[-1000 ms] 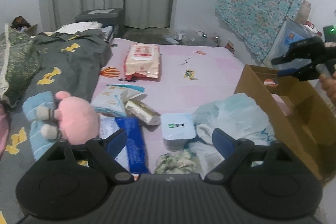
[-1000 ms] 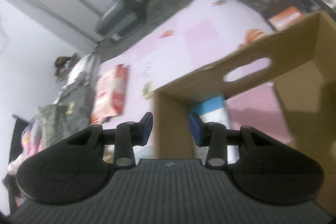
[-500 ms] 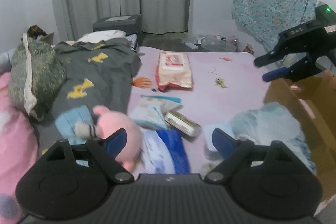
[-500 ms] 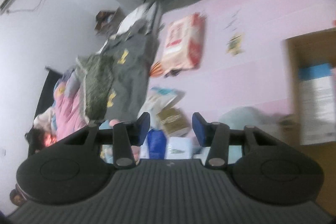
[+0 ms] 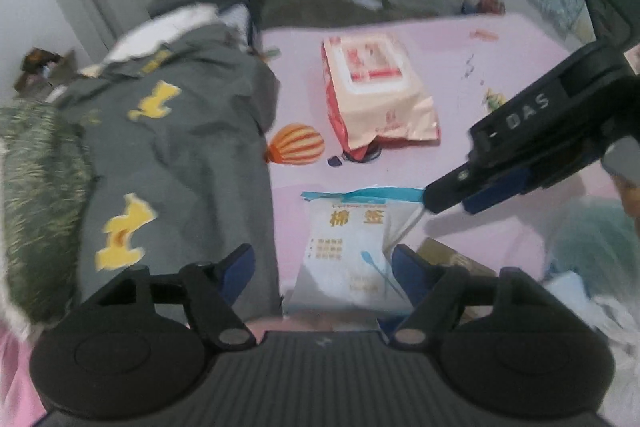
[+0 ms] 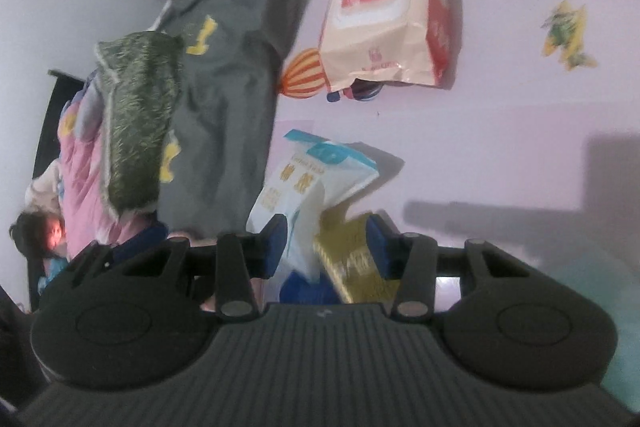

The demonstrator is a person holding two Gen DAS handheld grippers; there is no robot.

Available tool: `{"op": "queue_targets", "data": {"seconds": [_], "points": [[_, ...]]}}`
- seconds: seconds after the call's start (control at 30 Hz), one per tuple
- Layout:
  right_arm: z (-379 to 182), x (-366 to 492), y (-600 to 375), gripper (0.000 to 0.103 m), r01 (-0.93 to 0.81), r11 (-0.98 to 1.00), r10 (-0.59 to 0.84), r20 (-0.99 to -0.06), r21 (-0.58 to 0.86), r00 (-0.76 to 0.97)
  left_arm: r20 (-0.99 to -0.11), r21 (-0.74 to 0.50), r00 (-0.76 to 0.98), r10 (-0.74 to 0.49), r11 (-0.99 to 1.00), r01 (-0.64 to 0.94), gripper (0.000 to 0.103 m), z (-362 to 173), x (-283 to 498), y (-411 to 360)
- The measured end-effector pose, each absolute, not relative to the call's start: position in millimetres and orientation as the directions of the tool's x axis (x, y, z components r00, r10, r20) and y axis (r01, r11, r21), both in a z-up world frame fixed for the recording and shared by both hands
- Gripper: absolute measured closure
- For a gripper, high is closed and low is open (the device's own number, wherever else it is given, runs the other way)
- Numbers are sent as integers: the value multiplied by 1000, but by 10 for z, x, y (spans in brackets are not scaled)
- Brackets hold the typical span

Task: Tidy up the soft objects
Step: 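Reach and grasp the white cotton-swab bag with the right gripper, then lift and carry the cotton-swab bag with the right gripper toward the box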

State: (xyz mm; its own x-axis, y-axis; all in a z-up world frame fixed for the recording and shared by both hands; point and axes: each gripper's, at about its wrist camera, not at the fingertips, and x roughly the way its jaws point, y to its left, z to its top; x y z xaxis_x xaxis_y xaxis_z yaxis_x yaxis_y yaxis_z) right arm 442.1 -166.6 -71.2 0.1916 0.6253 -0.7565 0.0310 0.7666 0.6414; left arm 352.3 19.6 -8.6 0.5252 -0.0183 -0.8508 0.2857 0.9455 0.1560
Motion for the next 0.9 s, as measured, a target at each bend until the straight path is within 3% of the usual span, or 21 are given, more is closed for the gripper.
{"op": "queue_targets", "data": {"seconds": [0.4,0.5,0.63,0.9], "points": [[-1478,4936,-1457,60,175,692,691,-713,700,120,-955,-55,262,-138,953,299,19,-655,4281,349],[-1500,4972,-1458,61,180,679,702,-701,712,122,-965,-59,230,-127,958,280,20,-750,4361,370],[-1522,5000,-1420,67,170,678,706,-698,715,122,-963,-54,240,-125,958,280,34,-702,4386,322],[-1377,5019,-1424,83,156,658,716,-676,736,174,-958,-56,260,-119,970,235,36,-570,4404,338]]}}
